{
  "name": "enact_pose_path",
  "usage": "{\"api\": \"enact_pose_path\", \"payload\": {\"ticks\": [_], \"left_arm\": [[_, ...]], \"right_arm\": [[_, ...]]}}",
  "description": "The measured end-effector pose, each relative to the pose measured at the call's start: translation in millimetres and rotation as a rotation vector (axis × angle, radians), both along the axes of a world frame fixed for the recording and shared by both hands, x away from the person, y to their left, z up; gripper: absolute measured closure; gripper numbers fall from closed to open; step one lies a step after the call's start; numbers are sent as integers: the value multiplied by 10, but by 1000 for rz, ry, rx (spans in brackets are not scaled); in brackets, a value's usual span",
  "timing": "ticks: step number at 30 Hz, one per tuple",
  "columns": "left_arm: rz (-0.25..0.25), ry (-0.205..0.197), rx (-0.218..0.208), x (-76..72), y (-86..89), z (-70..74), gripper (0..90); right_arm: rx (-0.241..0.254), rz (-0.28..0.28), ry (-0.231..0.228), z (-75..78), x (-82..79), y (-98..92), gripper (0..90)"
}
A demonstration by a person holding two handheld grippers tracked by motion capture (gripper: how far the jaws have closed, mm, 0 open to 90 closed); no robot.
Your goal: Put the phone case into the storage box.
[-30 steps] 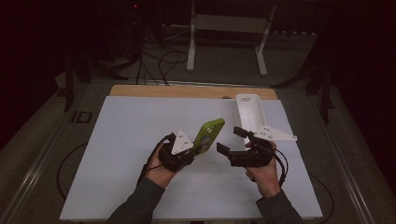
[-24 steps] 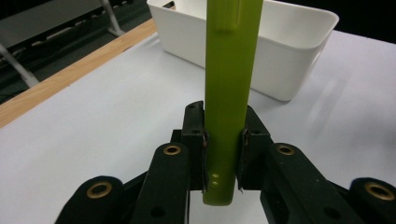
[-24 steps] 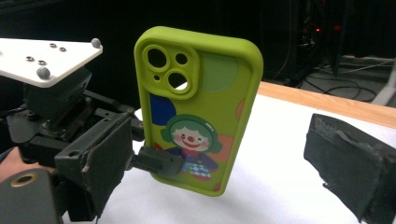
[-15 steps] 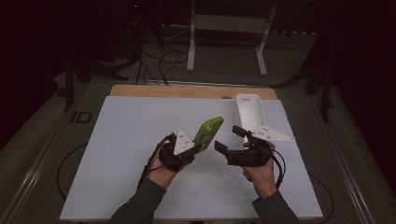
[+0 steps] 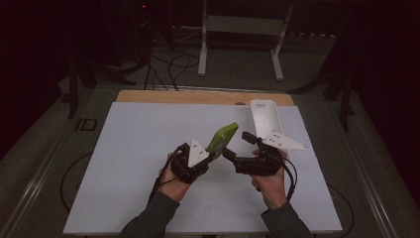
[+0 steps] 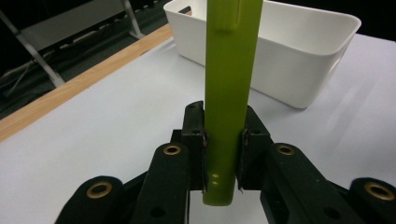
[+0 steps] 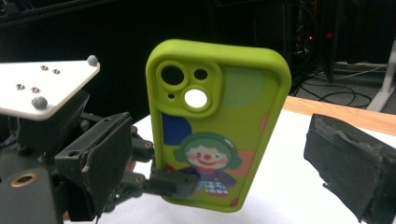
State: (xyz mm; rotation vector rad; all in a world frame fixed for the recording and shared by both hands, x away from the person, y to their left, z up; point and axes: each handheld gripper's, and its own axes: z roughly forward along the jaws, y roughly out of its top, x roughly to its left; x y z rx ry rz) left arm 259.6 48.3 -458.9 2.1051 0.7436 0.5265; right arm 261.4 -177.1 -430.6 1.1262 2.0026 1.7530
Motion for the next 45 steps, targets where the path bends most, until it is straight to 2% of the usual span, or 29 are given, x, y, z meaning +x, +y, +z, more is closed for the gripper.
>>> {"api": "enact_pose_path", "payload": {"ticks": [8,22,25,36,39,41,45], "left_arm": [[4,-13,18,-19,-26,-10,775],[2,-44,56,-75,-86,-20,775],[-2,-45,58,-85,-96,-21,775],[-35,-40,77,-134,-188,-54,775],[-49,-40,79,-152,-216,-54,775],[-55,-38,75,-162,-231,-55,775],[-67,-34,75,-164,-235,-54,775]], "right_arm": [[12,-2,-1,10,8,36,78],[26,-58,13,23,32,109,78],[31,-56,17,21,40,115,78],[19,-85,34,-16,61,140,85],[13,-89,29,-16,57,136,97],[-3,-98,14,-10,44,136,135],[-9,-85,10,-4,38,123,144]]}}
